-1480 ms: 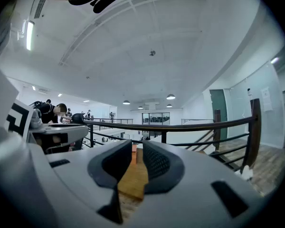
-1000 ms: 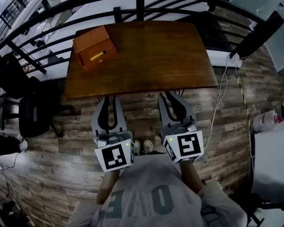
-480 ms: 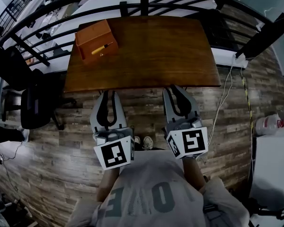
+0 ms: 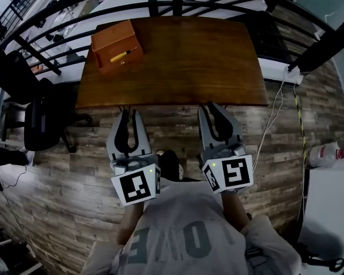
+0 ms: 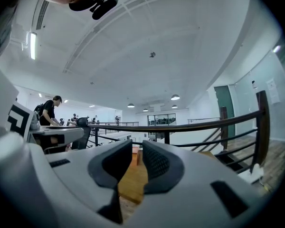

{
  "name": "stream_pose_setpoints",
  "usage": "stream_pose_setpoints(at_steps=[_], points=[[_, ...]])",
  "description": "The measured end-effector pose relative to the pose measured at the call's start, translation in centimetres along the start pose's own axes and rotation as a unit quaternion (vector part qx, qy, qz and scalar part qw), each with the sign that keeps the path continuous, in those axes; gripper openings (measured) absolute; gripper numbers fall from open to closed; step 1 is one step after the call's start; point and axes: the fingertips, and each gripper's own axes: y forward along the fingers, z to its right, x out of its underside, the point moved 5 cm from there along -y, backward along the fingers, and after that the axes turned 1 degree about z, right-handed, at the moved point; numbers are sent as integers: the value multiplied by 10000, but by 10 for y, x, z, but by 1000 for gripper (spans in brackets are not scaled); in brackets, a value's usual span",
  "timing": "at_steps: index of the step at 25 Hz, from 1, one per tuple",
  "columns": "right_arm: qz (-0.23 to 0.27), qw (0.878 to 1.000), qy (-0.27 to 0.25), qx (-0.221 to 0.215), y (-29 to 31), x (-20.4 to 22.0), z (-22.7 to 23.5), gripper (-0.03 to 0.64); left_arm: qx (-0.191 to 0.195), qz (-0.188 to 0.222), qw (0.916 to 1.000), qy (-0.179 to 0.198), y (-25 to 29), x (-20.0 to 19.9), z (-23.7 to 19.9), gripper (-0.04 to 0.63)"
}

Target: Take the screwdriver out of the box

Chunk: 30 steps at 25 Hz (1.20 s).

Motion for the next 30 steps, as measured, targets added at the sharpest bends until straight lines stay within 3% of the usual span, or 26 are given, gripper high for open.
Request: stream_pose_setpoints(at_steps=[13, 30], points=[[40, 9999, -120, 22, 39, 2, 9, 77, -18, 150, 9998, -148, 42, 8, -17, 71], [-90, 9999, 82, -44, 193, -3, 24, 77, 49, -3, 9997, -250, 189, 30, -79, 71]])
